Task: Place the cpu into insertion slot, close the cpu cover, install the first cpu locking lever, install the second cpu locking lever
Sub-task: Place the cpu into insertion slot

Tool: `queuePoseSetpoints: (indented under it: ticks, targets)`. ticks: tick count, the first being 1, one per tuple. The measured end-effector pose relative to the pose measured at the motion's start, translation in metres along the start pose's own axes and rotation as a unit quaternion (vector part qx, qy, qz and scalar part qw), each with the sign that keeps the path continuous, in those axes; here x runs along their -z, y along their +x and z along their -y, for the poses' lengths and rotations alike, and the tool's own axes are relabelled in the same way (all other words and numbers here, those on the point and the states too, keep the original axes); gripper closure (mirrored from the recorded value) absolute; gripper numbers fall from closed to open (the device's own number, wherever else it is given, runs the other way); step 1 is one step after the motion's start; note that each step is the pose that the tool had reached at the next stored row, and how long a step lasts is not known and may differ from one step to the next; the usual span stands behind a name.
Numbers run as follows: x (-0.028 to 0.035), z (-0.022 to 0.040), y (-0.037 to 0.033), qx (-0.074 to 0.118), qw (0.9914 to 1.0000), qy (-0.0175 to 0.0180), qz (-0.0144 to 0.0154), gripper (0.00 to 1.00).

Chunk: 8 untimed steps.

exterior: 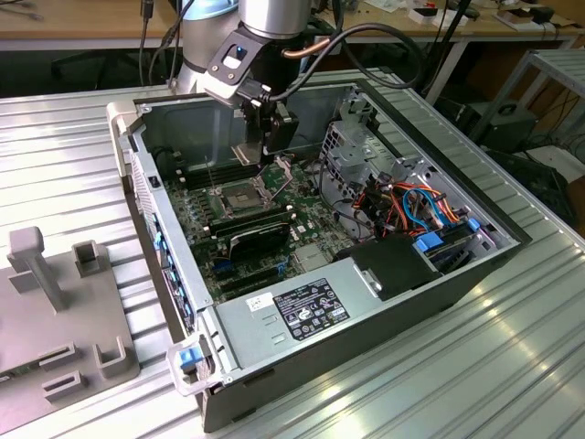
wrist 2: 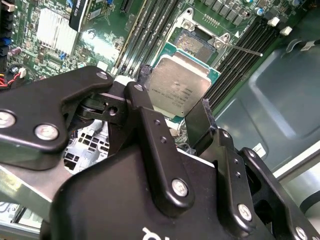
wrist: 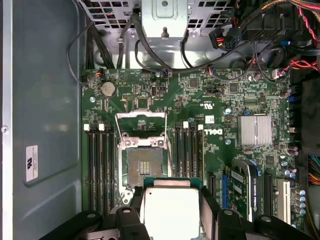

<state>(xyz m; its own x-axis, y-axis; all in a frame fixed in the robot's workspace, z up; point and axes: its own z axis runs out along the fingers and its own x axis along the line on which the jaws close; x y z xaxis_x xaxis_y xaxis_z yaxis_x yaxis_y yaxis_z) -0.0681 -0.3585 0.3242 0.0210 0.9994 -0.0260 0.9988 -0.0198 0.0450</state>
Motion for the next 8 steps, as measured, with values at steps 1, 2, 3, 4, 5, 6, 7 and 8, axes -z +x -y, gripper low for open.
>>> queuePoseSetpoints:
  ticks: [1,2,3,4,5,6,7,8]
  targets:
    - [-0.0001,0.0000,0.0000,0.000,1.00000,-0.0001,-0.0001,0.47]
    - [-0.0001,0.0000,0.0000,0.000,1.00000,-0.0001,-0.0001,0.47]
    - [-0.0001,0.0000,0.0000,0.000,1.00000,-0.0001,-0.0001,0.47]
    - [-0.0001,0.0000,0.0000,0.000,1.00000,-0.0001,-0.0001,0.47]
    - [-0.0001,0.0000,0.0000,0.000,1.00000,-0.0001,-0.0001,0.47]
    - [-0.0001,0.0000,0.0000,0.000,1.00000,-0.0001,-0.0001,0.47]
    - [-0.0002,0.0000,0.0000,0.000,1.00000,-0.0001,-0.0002,0.47]
    - [-0.0001,0.0000,0.0000,0.001,1.00000,-0.0001,-0.0002,0.47]
